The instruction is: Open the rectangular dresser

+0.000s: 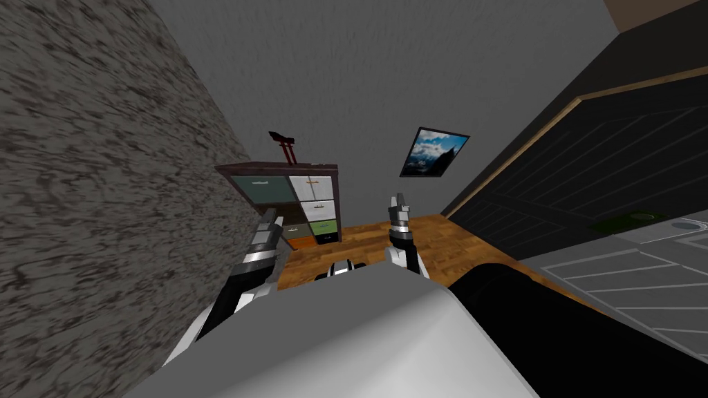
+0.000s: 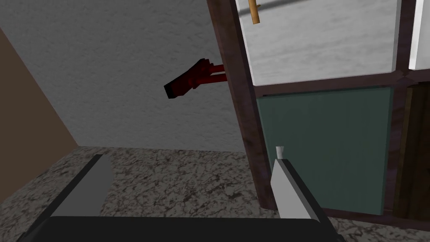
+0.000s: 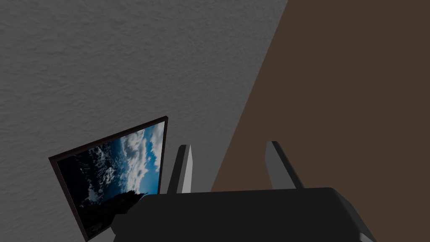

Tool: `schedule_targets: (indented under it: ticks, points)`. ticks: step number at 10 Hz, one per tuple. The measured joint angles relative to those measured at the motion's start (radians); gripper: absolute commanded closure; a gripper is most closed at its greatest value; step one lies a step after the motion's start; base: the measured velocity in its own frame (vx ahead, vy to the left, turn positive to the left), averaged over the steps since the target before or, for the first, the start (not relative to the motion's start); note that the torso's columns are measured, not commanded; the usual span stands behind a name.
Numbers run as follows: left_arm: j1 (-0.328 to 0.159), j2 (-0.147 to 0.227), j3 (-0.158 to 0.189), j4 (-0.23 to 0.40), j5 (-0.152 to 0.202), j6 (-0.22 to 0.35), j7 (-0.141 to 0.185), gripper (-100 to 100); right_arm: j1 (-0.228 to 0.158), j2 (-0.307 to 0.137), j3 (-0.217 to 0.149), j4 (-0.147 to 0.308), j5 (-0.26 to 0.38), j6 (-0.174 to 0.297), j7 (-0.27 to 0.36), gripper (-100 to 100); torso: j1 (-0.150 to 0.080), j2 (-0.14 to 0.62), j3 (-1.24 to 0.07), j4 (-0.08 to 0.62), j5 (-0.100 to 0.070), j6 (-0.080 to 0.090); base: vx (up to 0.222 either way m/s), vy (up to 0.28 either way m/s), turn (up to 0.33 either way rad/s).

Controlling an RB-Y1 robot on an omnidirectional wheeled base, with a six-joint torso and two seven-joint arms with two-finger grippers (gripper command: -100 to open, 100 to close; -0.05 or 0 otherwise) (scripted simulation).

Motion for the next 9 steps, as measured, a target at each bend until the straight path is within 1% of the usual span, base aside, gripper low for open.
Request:
schedule_targets:
  ticks: [4, 9]
  points:
    - [0.007, -0.006, 0.001, -0.043, 0.007, 0.068, 0.002, -100, 0.000, 0.000, 0.000, 0.000, 0.000, 0.000, 0.000, 0, -0.001, 0.001, 0.000, 0.000, 0.000, 0.000, 0.104, -0.025, -0.031]
    - [0.020, -0.016, 0.001, -0.100, 0.018, 0.170, 0.003, -100, 0.000, 0.000, 0.000, 0.000, 0.000, 0.000, 0.000, 0, 0.000, -0.001, 0.000, 0.000, 0.000, 0.000, 0.119, -0.020, -0.030]
